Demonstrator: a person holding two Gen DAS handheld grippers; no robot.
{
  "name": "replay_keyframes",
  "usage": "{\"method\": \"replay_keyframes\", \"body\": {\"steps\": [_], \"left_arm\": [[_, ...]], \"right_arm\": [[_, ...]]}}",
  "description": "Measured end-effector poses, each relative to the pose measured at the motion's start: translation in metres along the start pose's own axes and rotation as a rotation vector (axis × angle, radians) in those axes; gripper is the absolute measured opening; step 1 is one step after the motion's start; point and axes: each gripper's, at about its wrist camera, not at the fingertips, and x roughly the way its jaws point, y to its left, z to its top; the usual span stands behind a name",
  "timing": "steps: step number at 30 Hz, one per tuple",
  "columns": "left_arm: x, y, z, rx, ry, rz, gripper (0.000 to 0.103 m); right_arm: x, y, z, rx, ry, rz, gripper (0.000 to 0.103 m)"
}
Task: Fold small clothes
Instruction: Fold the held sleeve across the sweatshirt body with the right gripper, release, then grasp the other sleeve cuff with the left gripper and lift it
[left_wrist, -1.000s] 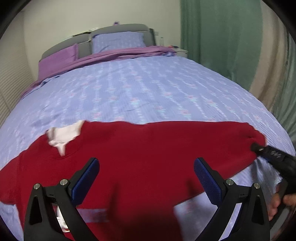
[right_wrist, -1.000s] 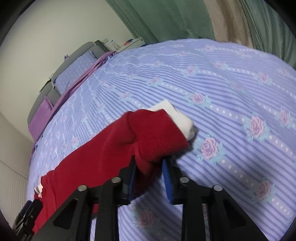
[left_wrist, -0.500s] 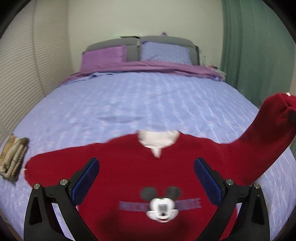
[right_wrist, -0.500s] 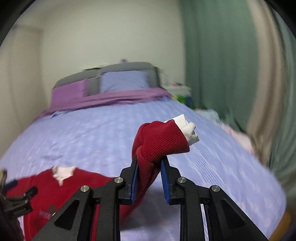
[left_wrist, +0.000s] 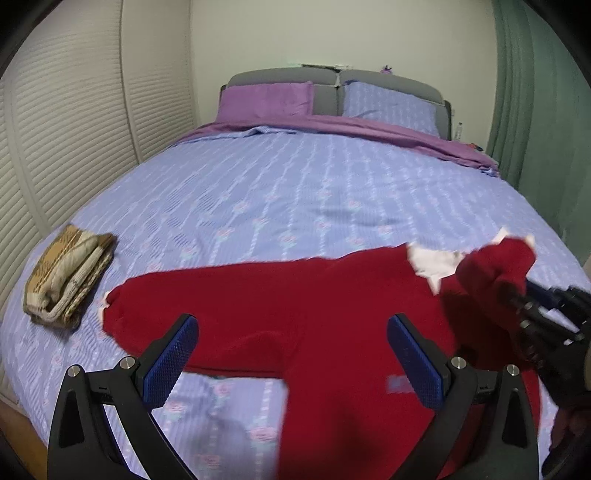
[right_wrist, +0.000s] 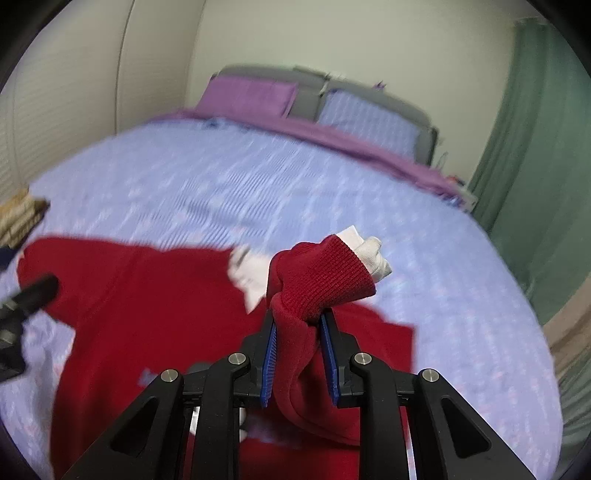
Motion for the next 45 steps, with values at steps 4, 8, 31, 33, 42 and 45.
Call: {"method": "replay_keyframes", "body": {"steps": [4,8,31,33,42,45], "left_arm": [[0.01,0.023,-0.009,-0.022,0.024,0.012,0.103],[0.018,0.041,-0.015,-0.041,0.044,0.024,0.103],[0.003,0.189,-0.05,-0.075,0.016,0.0,0.096],[0.008,0.204,-0.049,-0.105,0.017,-0.04,0.089],[0.079,0.252,-0.063,-0.445,0.152,-0.281,0.059],[0.099,0.257,-0.07,-0.547,0.17,-0.319,0.059]], "right_arm": [[0.024,0.022,-0.012,-0.01,0.066,0.028,0.025],[0.03,0.032,-0.017,0.023,0.082,0.081,0.041],[-0.042,0.159,0.02,0.003,-0.081,0.222,0.072],[-0.036,0.177,0.023,-0.002,-0.078,0.243,0.072],[-0.001,0.21,0.023,0.042,-0.029,0.296,0.072],[0.01,0.211,0.021,0.045,-0.015,0.285,0.072]]}}
